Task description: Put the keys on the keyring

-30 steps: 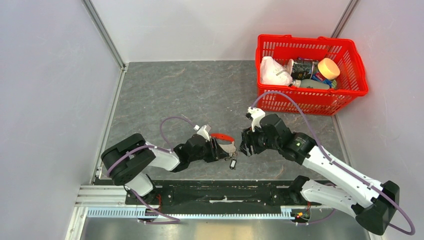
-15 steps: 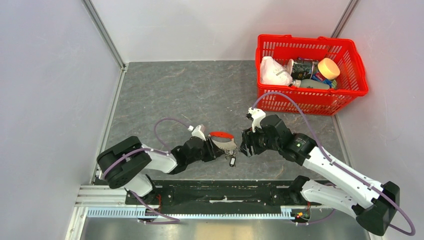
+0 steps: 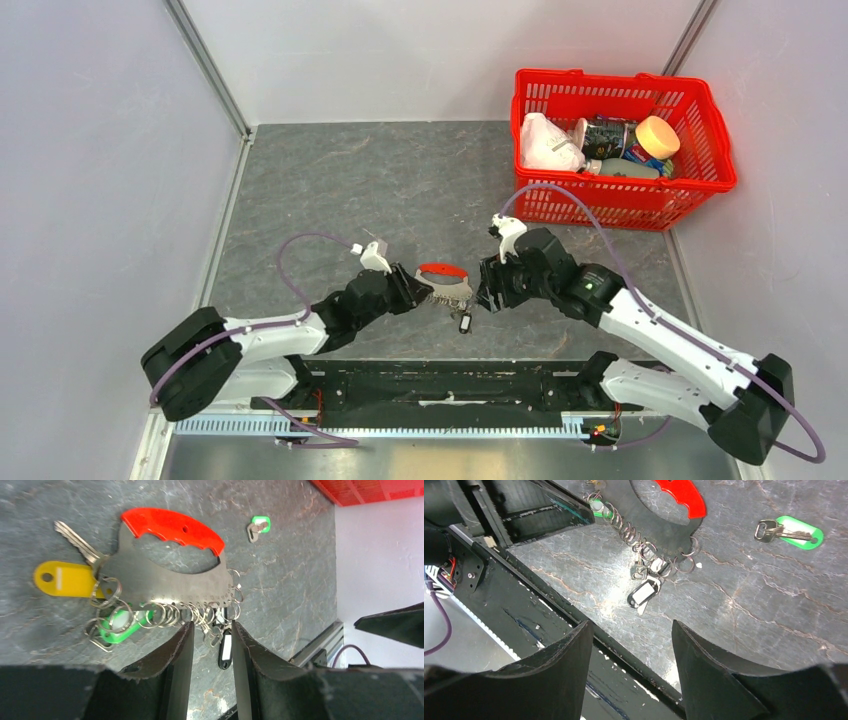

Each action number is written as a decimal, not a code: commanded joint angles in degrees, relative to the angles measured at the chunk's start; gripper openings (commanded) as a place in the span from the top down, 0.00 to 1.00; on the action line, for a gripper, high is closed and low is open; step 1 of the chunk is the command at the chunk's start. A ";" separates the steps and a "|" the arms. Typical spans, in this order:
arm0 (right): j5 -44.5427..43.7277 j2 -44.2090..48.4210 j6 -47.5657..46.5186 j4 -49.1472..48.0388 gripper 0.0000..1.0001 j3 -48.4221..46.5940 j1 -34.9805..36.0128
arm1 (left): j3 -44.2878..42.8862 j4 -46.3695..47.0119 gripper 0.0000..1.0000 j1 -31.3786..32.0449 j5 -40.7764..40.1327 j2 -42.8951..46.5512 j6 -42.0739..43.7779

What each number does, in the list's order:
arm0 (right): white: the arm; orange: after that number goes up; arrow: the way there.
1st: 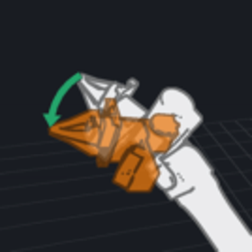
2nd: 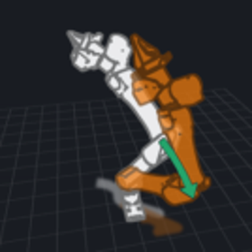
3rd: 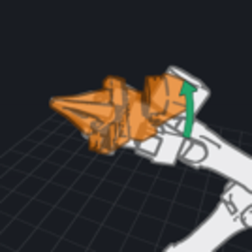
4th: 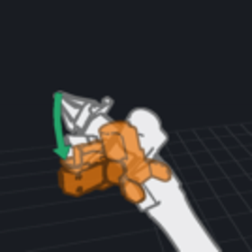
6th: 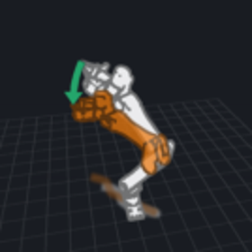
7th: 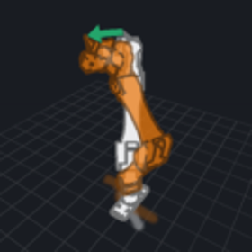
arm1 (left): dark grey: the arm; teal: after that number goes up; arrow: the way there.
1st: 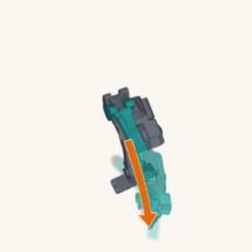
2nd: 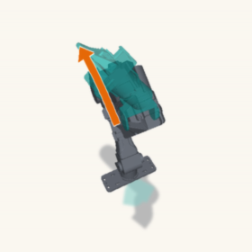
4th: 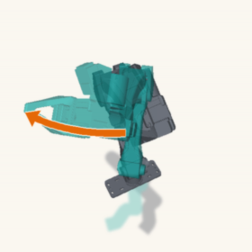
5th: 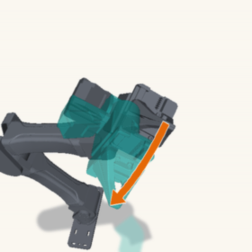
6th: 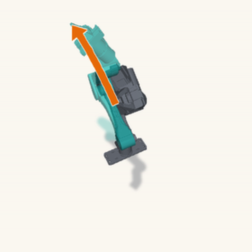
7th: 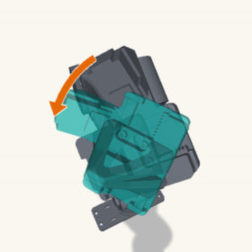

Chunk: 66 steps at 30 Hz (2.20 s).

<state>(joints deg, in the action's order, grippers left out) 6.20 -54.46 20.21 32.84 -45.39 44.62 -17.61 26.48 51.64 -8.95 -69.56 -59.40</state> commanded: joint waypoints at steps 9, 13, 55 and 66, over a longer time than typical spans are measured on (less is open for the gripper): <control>7.62 -15.60 12.14 -15.73 0.39 1.07 0.03 | 2.22 -11.96 0.63 -4.53 -2.21 14.30 5.12; 7.47 -19.58 16.00 -17.93 0.39 0.74 0.07 | 2.91 -16.61 0.62 -4.79 -2.94 21.03 5.80; -0.57 -35.19 27.12 -28.18 0.55 0.55 1.69 | 5.55 -24.63 0.62 -5.14 -4.10 34.39 7.45; -2.37 -34.40 27.43 -27.82 0.59 1.44 1.61 | 5.74 -24.44 0.61 -5.14 -4.07 34.21 7.28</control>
<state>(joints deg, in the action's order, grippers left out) 5.63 -89.82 46.98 6.50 -44.40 46.02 -12.21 1.74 46.94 -11.05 -35.62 -54.35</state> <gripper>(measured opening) 0.424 0.383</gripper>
